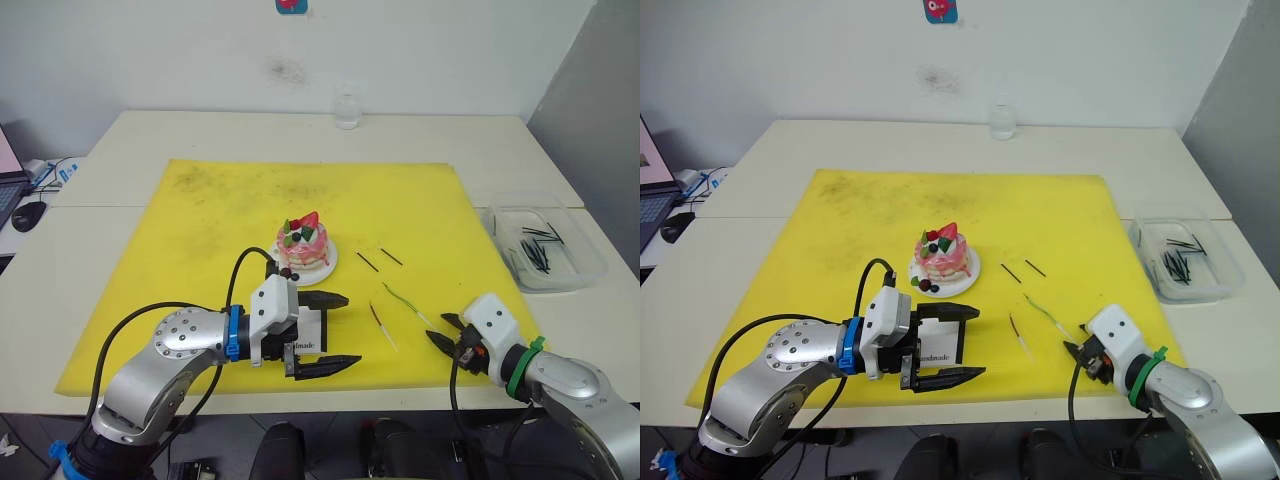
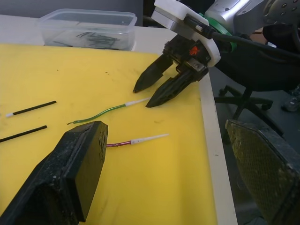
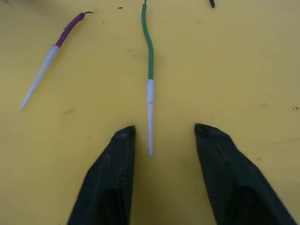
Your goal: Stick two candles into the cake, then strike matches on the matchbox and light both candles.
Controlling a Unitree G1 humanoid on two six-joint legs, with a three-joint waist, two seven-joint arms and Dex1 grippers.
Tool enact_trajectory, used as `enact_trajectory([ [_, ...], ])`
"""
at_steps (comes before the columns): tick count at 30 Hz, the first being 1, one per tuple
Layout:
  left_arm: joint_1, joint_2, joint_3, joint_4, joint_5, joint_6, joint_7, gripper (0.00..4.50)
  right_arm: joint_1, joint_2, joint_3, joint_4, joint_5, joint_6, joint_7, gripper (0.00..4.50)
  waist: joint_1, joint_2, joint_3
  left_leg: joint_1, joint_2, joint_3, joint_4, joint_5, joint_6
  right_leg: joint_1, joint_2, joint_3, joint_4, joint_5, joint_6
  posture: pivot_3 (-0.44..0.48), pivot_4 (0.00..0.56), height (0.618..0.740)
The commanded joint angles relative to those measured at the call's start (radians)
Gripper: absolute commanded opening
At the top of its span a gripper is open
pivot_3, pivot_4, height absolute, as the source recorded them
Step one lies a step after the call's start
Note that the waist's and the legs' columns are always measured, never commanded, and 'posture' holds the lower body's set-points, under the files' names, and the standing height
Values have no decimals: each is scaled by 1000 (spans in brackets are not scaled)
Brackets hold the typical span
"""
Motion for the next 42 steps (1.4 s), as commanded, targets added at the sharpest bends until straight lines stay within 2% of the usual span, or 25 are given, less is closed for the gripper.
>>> enact_trajectory([
  [1, -5, -2, 7, -31, -4, -3, 16, 4500, -5, -2, -1, -32, -4, 14, -1, 639, 0, 0, 0, 0, 0, 0, 0, 0, 0, 0, 0, 0, 0, 0, 0, 0, 150, 740],
  [3, 0, -6, 10, -30, -10, 5, 29, 4500, -9, 2, -3, -38, 5, 21, 3, 37, 0, 0, 0, 0, 0, 0, 0, 0, 0, 0, 0, 0, 0, 0, 0, 0, 150, 740],
  [7, 10, -10, 24, -21, -26, 19, 49, 4500, -18, 14, -18, -41, 29, 35, 7, 37, 0, 0, 0, 0, 0, 0, 0, 0, 0, 0, 0, 0, 0, 0, 0, 0, 150, 740],
  [12, 0, -3, 62, -9, -61, 121, 116, 4500, -39, 36, -86, -54, 79, 64, 5, 37, 0, 0, 0, 0, 0, 0, 0, 0, 0, 0, 0, 0, 0, 0, 0, 0, 150, 740],
  [16, -5, 3, 133, 12, -164, 240, 142, 4500, -76, 46, -192, -69, 167, 96, 24, 37, 0, 0, 0, 0, 0, 0, 0, 0, 0, 0, 0, 0, 0, 0, 0, 0, 150, 740],
  [20, -32, -28, 191, 28, -303, 374, 206, 4500, -148, 57, -268, -66, 271, 126, 38, 37, 0, 0, 0, 0, 0, -1, 0, 0, 0, 0, 0, 0, 0, 0, 0, 0, 150, 740],
  [24, -113, -120, 246, 71, -547, 528, 320, 4500, -291, 113, -322, -58, 479, 190, 23, 37, 0, 0, 0, -1, -1, -1, 0, 0, 0, 0, 0, 0, 0, 1, 1, 0, 150, 740],
  [28, -213, -204, 270, 129, -812, 609, 451, 4500, -412, 169, -353, -31, 788, 289, -89, 37, 0, 0, 0, -1, -1, -1, 1, 0, 0, 0, 2, 0, 0, 1, 2, 0, 150, 740],
  [30, -243, -235, 274, 156, -905, 614, 515, 4500, -442, 172, -351, -13, 941, 308, -154, 37, 0, 0, 0, -2, -1, -1, 1, 0, 0, 0, 2, 0, 0, 1, 2, 0, 150, 740],
  [36, -293, -276, 274, 207, -1077, 586, 647, 4500, -468, 118, -303, 19, 1264, 257, -342, 37, -1, 0, 0, -2, -1, 0, 1, 0, 0, 0, 2, 2, -1, 1, 2, 0, 150, 740],
  [42, -315, -299, 247, 223, -1172, 559, 695, 4500, -483, 59, -236, 22, 1420, 187, -438, 37, -2, 0, 0, -1, -1, -1, 1, 0, 0, 0, 2, 1, 0, 1, 2, 0, 150, 740],
])
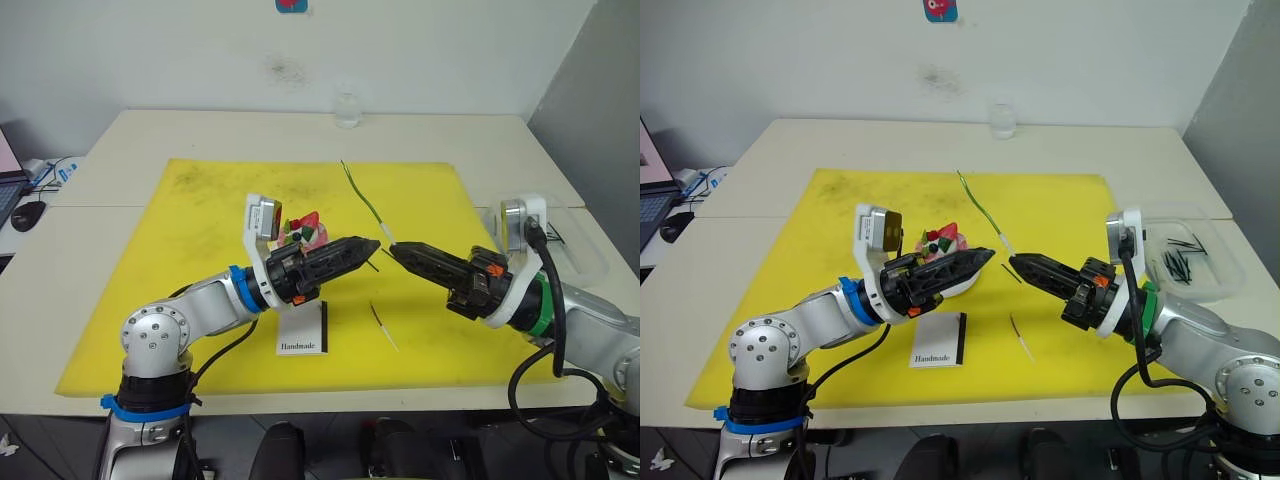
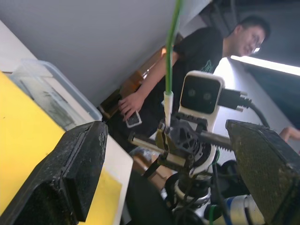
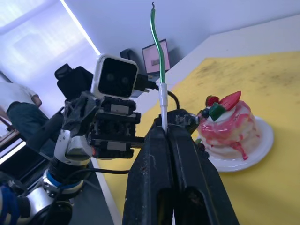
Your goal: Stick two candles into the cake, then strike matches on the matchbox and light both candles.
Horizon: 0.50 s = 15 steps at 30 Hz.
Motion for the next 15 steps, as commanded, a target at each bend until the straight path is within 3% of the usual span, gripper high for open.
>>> enact_trajectory([
  [1, -28, -14, -9, -17, -60, -27, 13, 4500, -16, -29, 25, -14, 86, -59, -41, 37, 0, 0, 0, 0, 0, 0, 0, 0, 0, 0, 0, 0, 0, 0, 0, 0, 150, 740],
  [5, -35, -31, -19, -11, -79, -53, 36, 4500, -21, -63, 51, -9, 126, -96, -61, 37, 0, 0, 0, 0, 0, 1, 0, 0, 0, 0, 0, 1, -1, 0, 0, 0, 150, 740],
  [15, -13, -37, -50, -29, -89, -67, 46, 1472, -22, -101, 106, -17, 146, -152, -66, 0, 1, 0, 0, 0, 0, 1, 0, 0, 0, 0, 0, 1, -1, 0, 0, 0, 150, 740],
])
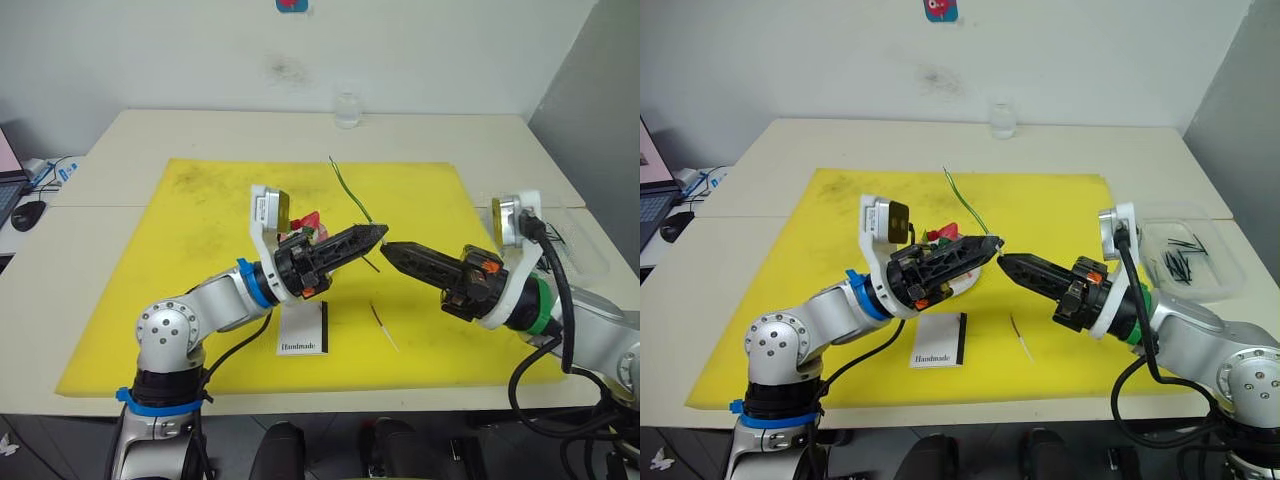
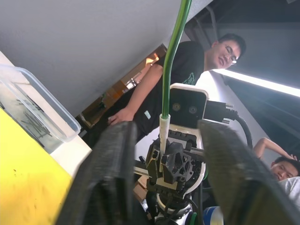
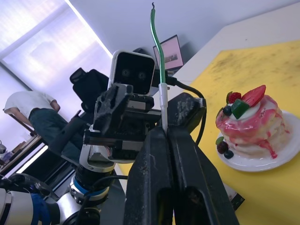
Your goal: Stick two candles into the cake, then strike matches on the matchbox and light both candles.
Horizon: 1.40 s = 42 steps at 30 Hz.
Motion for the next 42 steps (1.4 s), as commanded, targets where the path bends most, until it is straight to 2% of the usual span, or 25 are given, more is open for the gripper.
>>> enact_trajectory([
  [1, 2, -8, -5, -30, -21, -23, -4, 1211, -16, -10, 12, -24, 27, -32, 9, 0, 0, 0, 0, 0, 0, 0, 0, 0, 0, 0, 0, 0, 0, 0, 0, 0, 150, 740],
  [4, 3, -6, -9, -30, -19, -28, -6, 197, -16, -16, 21, -22, 23, -40, 13, 0, 0, 0, 0, 0, 0, 0, 0, 0, 0, 0, 0, 0, 0, 0, 0, 0, 150, 740],
  [5, 5, -4, -9, -32, -16, -30, -6, 46, -16, -17, 23, -21, 23, -43, 14, 0, 0, 0, 0, 0, 0, 0, 0, 0, 0, 0, 0, 0, 0, 0, 0, 0, 150, 740],
  [12, 10, -3, -7, -39, -7, -40, -17, 46, -16, -25, 34, -12, 14, -56, 25, 0, 0, 0, 0, 0, 0, 0, 0, 0, 0, 0, 0, 0, 0, 0, 0, 0, 150, 740],
  [20, 21, 16, 0, -28, -54, -39, -9, 46, -21, -24, 37, -6, 0, -63, 29, 0, 0, 0, 0, 0, 0, 0, 0, 0, 0, 0, 0, 0, 0, 0, 0, 0, 150, 740],
  [21, 23, 19, 1, -31, -48, -41, -10, 616, -21, -24, 37, -6, 0, -64, 28, 0, 0, 0, 0, 0, 0, 0, 0, 0, 0, 0, 0, 0, 0, 0, 0, 0, 150, 740],
  [24, 28, 31, 1, -32, -61, -38, -6, 1393, -19, -25, 36, -7, -2, -67, 27, 0, 0, 0, 0, 0, 0, 0, 0, 0, 0, 0, 0, 0, 0, 0, 0, 0, 150, 740],
  [28, 41, 48, -7, -35, -77, -32, -11, 1393, -19, -26, 37, -7, -1, -68, 26, 0, 0, 0, 0, 0, 0, 0, 0, 0, 0, 0, 0, 0, -1, 0, 0, 0, 150, 740],
  [42, 47, 4, -14, -38, -73, -80, -1, 1393, -21, -36, 47, -5, -1, -66, 34, 0, 1, 0, 0, 0, 0, 0, -1, 0, 0, 0, 0, 0, -1, 0, 0, 0, 150, 740],
])
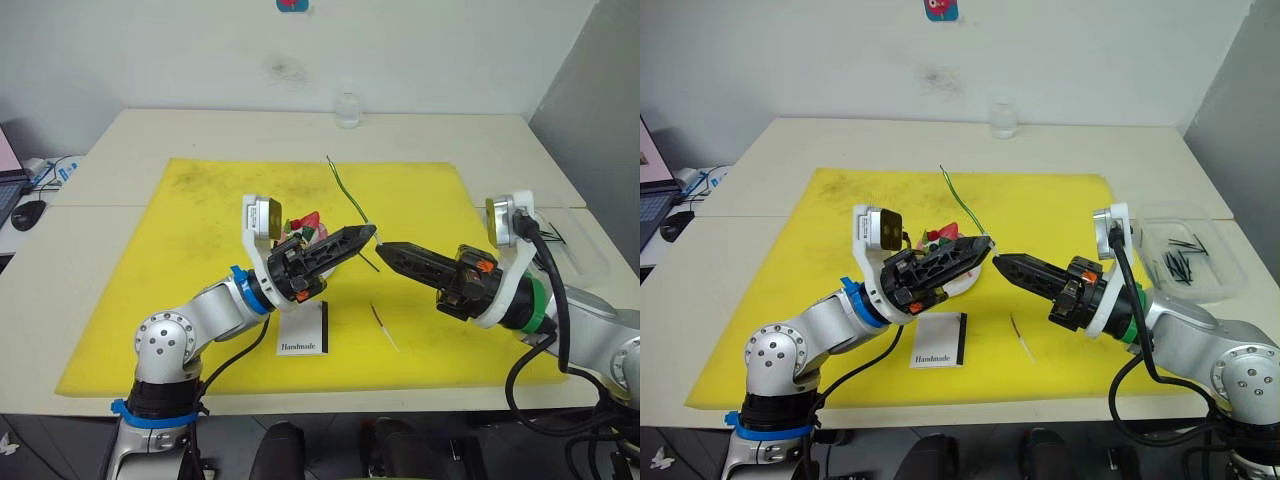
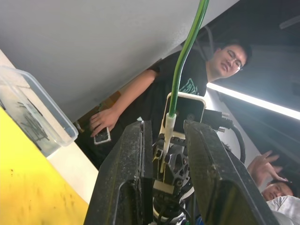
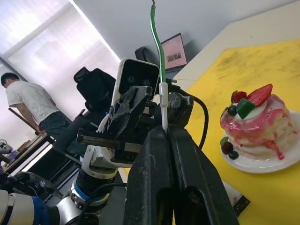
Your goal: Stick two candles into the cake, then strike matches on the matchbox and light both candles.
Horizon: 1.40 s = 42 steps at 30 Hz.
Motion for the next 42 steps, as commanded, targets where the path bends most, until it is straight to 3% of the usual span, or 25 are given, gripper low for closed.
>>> enact_trajectory([
  [1, -11, -7, -6, -32, -19, -10, -4, 1393, -13, -7, -8, -14, 3, -16, 14, 0, 0, 0, 0, 0, 0, 0, 0, 0, 0, 0, 0, 0, 0, 0, 0, 0, 150, 740],
  [3, -13, -11, -10, -30, -14, -10, -6, 1393, -13, -9, -6, -13, 3, -15, 15, 0, 0, 0, 0, 0, 0, 0, 0, 0, 0, 0, 0, 0, 0, 0, 0, 0, 150, 740],
  [9, -14, -13, -16, -23, -12, -11, -9, 84, -14, -11, -3, -14, 0, -15, 17, 0, 0, 0, 0, 0, 0, 0, 0, 0, 0, 0, 0, 0, 0, 0, 0, 0, 150, 740],
  [16, -13, -8, -19, -29, -11, -7, -12, 84, -12, -13, 4, -16, 13, -12, 16, 0, 0, 0, 0, 0, 0, 0, 0, 0, 0, 0, 0, 0, 0, 0, 0, 0, 150, 740],
  [20, -15, -4, -15, -40, 0, -12, -16, 0, -6, -18, 7, -20, 23, -11, 16, 873, 0, 0, 0, 0, 0, 0, 0, 0, 0, 0, 0, 0, 0, 0, 0, 0, 150, 740],
  [24, -27, 16, 11, -80, 30, -37, 0, 0, -3, -54, -2, -27, 0, 5, 39, 2252, 0, 0, 0, 0, 0, 0, 0, 0, 0, 0, 0, 0, -1, 0, 0, 0, 150, 740],
  [28, -52, 88, 60, -130, 68, -59, 18, 0, -1, -127, -10, -46, -97, 39, 110, 3625, 0, 0, 0, -1, 0, 0, 0, 0, 0, -1, 0, 0, -1, 0, 0, 0, 150, 740],
  [30, -65, 171, 107, -141, 131, -60, -8, 0, -7, -173, -6, -65, -199, 48, 177, 4318, 0, -1, 1, 0, 0, 0, -1, 0, 0, -1, 0, 0, -1, 0, 0, 0, 150, 740],
  [36, -58, 386, 183, -35, 427, -115, -180, 0, -77, -213, 79, -82, -549, 11, 324, 4318, -1, 0, 1, 0, 1, 0, -2, 0, 0, -2, 0, -1, -1, -1, -1, 0, 150, 740],
  [42, -39, 412, 131, 102, 748, -266, -353, 0, -144, -172, 182, -73, -786, -24, 415, 4318, 1, 0, 2, -1, 1, 0, -3, 0, 0, -2, -1, -2, -4, -1, -2, 0, 150, 740],
])
